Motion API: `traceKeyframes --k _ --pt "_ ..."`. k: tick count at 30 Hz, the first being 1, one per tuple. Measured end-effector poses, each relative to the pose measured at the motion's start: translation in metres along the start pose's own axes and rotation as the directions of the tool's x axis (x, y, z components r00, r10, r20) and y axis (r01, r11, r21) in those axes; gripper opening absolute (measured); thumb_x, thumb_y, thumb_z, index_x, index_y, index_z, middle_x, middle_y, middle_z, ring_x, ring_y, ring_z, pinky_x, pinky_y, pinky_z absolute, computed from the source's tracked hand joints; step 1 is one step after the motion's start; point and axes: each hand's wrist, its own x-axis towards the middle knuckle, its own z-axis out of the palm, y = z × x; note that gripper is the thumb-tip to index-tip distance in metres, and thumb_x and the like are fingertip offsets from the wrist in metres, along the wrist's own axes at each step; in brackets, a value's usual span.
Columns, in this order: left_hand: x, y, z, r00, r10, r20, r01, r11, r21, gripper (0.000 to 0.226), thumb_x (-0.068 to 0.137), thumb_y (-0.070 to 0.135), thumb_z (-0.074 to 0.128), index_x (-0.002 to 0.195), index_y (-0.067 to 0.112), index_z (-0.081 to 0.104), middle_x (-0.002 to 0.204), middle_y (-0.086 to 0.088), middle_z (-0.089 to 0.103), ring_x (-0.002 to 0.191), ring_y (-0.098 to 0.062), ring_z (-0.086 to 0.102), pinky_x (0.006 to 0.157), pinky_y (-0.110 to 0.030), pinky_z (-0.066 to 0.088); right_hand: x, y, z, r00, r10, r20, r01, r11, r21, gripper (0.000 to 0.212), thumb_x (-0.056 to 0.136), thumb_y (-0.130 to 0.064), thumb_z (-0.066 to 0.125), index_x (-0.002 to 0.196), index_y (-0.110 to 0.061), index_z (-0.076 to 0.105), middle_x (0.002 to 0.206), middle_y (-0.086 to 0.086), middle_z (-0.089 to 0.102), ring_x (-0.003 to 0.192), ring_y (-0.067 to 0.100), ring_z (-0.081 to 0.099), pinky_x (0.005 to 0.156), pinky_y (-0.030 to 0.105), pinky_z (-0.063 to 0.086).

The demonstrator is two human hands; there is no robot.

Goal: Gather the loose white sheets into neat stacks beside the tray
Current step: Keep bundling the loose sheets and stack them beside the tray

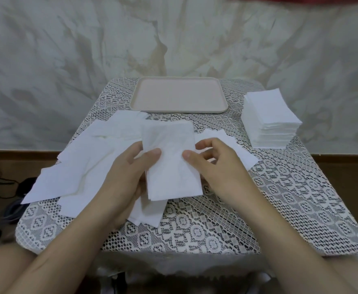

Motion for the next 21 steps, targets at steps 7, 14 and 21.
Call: traceKeyframes --k 7,14,21 --pt "-0.004 0.009 0.006 0.998 0.026 -0.062 -0.035 0.988 -0.148 0.050 0.088 0.033 0.067 0.133 0.013 0.064 0.124 -0.011 0.076 0.116 -0.030 0.073 0.099 -0.051 0.057 -0.018 -0.004 -0.007 0.941 -0.043 0.336 -0.008 0.989 0.150 0.016 0.091 -0.035 0.073 0.102 -0.023 0.072 0.063 -0.021 0.063 0.057 -0.004 0.056 0.057 0.011 0.042" --pt "0.011 0.024 -0.017 0.989 0.143 -0.037 -0.145 0.989 -0.043 0.040 0.082 0.020 0.081 0.119 0.017 0.065 0.104 -0.005 0.079 0.089 -0.022 0.077 0.074 -0.037 0.065 0.005 -0.016 -0.003 0.995 -0.098 0.026 0.077 0.896 0.438 0.018 0.097 -0.013 0.066 0.115 -0.011 0.064 0.104 0.007 0.077 0.097 0.020 0.075 0.093 0.041 0.059" --pt "0.020 0.027 -0.034 0.967 0.245 0.067 -0.253 0.906 0.340 0.057 0.085 0.020 0.072 0.138 0.032 0.055 0.125 0.008 0.073 0.119 -0.013 0.069 0.095 -0.034 0.056 0.021 -0.008 0.024 0.965 -0.261 0.030 0.251 0.951 0.182 0.036 0.105 -0.021 0.055 0.138 -0.031 0.045 0.116 -0.011 0.071 0.105 0.004 0.068 0.091 0.032 0.057"
